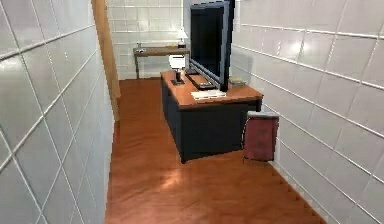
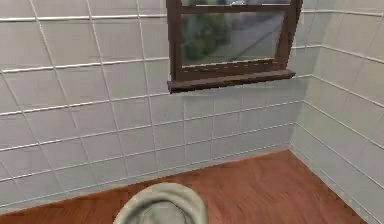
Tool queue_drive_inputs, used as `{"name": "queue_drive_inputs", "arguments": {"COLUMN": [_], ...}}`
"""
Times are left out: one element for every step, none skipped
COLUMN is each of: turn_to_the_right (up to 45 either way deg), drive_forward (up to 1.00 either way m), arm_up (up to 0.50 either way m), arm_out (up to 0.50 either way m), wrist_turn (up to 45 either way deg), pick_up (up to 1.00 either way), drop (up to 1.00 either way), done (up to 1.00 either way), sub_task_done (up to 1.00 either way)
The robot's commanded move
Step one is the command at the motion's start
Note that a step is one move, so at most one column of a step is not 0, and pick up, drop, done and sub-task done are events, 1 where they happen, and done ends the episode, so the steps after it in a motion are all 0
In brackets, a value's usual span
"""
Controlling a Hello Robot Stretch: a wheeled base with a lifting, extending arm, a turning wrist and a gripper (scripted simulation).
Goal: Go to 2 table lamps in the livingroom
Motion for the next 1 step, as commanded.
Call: {"name": "queue_drive_inputs", "arguments": {"turn_to_the_right": [-6.0], "drive_forward": [0.0], "arm_up": [0.0], "arm_out": [0.0], "wrist_turn": [0.0], "pick_up": [0.0], "drop": [0.0], "done": [0.0], "sub_task_done": [0.0]}}
